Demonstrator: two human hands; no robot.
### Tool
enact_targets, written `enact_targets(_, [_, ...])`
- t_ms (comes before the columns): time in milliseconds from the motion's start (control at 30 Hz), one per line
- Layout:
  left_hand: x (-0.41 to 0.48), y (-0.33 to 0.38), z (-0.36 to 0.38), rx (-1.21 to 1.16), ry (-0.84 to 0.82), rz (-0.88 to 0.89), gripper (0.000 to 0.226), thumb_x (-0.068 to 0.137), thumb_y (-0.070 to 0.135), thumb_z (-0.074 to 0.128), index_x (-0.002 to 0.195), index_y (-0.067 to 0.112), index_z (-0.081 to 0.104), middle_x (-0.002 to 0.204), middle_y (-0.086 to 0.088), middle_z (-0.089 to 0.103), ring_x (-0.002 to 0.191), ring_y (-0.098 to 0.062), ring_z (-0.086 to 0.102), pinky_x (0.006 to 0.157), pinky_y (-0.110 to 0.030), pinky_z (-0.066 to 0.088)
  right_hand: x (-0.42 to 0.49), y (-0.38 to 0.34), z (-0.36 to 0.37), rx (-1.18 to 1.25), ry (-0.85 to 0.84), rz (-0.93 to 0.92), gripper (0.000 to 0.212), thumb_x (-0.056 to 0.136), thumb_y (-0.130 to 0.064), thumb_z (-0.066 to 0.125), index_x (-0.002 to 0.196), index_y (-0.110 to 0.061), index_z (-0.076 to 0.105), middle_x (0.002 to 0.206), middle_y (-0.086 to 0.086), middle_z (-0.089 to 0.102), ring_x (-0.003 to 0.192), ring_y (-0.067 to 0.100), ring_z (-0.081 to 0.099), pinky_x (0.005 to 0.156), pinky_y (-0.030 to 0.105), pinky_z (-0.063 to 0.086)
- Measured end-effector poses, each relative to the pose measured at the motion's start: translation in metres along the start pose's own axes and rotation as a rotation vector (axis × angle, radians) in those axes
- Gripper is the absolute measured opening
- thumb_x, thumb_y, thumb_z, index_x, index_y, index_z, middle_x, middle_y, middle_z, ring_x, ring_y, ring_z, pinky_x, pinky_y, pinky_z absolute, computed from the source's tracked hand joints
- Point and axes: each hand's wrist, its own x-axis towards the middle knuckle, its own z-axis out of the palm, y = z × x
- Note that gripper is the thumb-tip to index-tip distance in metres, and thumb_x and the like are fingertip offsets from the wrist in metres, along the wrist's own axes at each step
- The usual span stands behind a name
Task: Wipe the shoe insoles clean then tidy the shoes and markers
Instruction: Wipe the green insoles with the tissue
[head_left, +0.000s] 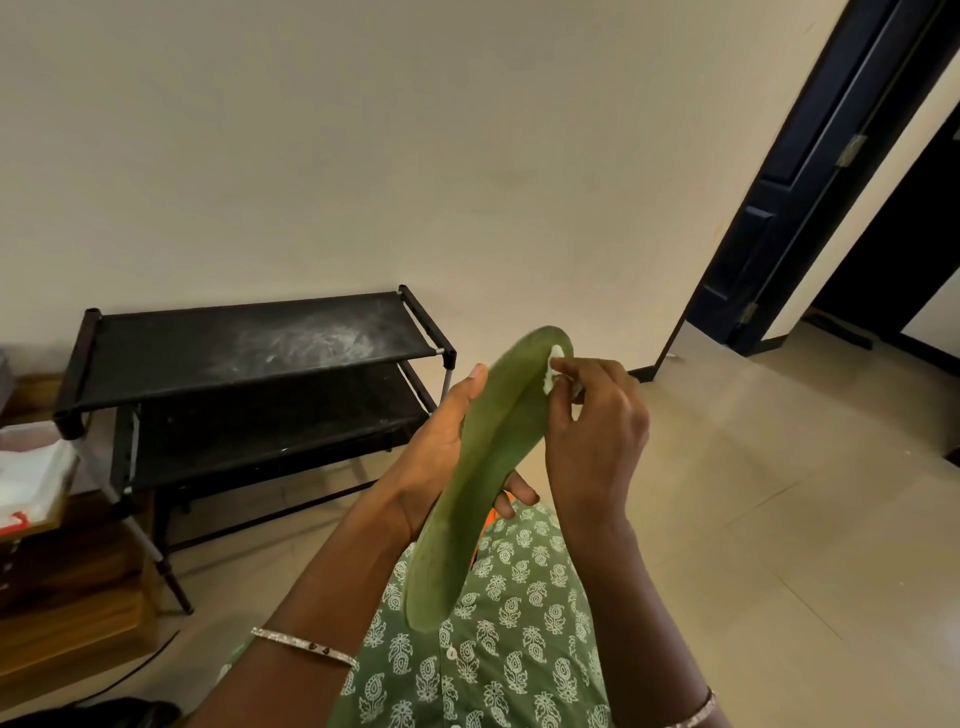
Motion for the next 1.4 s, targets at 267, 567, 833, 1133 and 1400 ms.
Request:
enact_targets(267, [-0.004, -0.001, 0.003, 0.037, 0.02, 0.102, 0.062, 0.105, 0.054, 0.027, 0.081, 0.027, 0.078, 0.062, -0.006, 0.065, 0.051, -0.019, 0.061, 0.053, -0.03, 0.052, -0.019, -0.022, -0.001, 0.046, -0.054, -0.159, 0.017, 0.081, 0.003, 0.067, 0.085, -0.013, 0.068, 0.087, -0.003, 0.068, 0.083, 0.013, 0.052, 0.068, 0.013, 0.027])
enact_targets(567, [-0.001, 0.004, 0.0, 0.02, 0.003, 0.084, 0.068, 0.087, 0.066, 0.035, 0.12, 0.014, 0.065, 0.082, -0.025, 0.068, 0.056, -0.034, 0.067, 0.047, -0.032, 0.054, 0.009, -0.004, -0.012, 0.014, 0.003, -0.111, 0.013, 0.087, -0.003, 0.067, 0.093, -0.013, 0.06, 0.08, -0.007, 0.058, 0.077, 0.017, 0.056, 0.062, 0.007, 0.029])
enact_targets(833, [-0.005, 0.004, 0.001, 0.055, 0.02, 0.159, 0.056, 0.103, 0.057, 0.029, 0.099, 0.026, 0.075, 0.078, -0.023, 0.069, 0.054, -0.032, 0.065, 0.049, -0.032, 0.054, -0.014, -0.019, -0.007, 0.099, -0.075, -0.267, 0.015, 0.084, -0.003, 0.073, 0.087, -0.014, 0.063, 0.078, -0.006, 0.064, 0.074, 0.014, 0.058, 0.058, 0.021, 0.042])
enact_targets(1133, [0.001, 0.003, -0.008, -0.058, -0.046, 0.082, 0.067, 0.09, 0.064, 0.035, 0.133, 0.019, 0.059, 0.122, -0.021, 0.066, 0.06, -0.034, 0.07, 0.046, -0.032, 0.054, 0.018, 0.006, -0.008, 0.234, -0.028, -0.009, 0.017, 0.084, -0.012, 0.077, 0.1, -0.015, 0.075, 0.092, -0.002, 0.07, 0.072, 0.004, 0.066, 0.068, 0.027, 0.057])
enact_targets(1400, [0.002, 0.001, -0.003, -0.078, -0.022, 0.109, 0.055, 0.098, 0.059, 0.032, 0.112, 0.025, 0.072, 0.098, -0.012, 0.073, 0.071, -0.032, 0.069, 0.06, -0.039, 0.055, -0.01, -0.014, -0.006, 0.298, -0.109, -0.136, 0.013, 0.082, -0.007, 0.077, 0.094, -0.013, 0.078, 0.09, -0.005, 0.073, 0.077, 0.003, 0.066, 0.071, 0.015, 0.054])
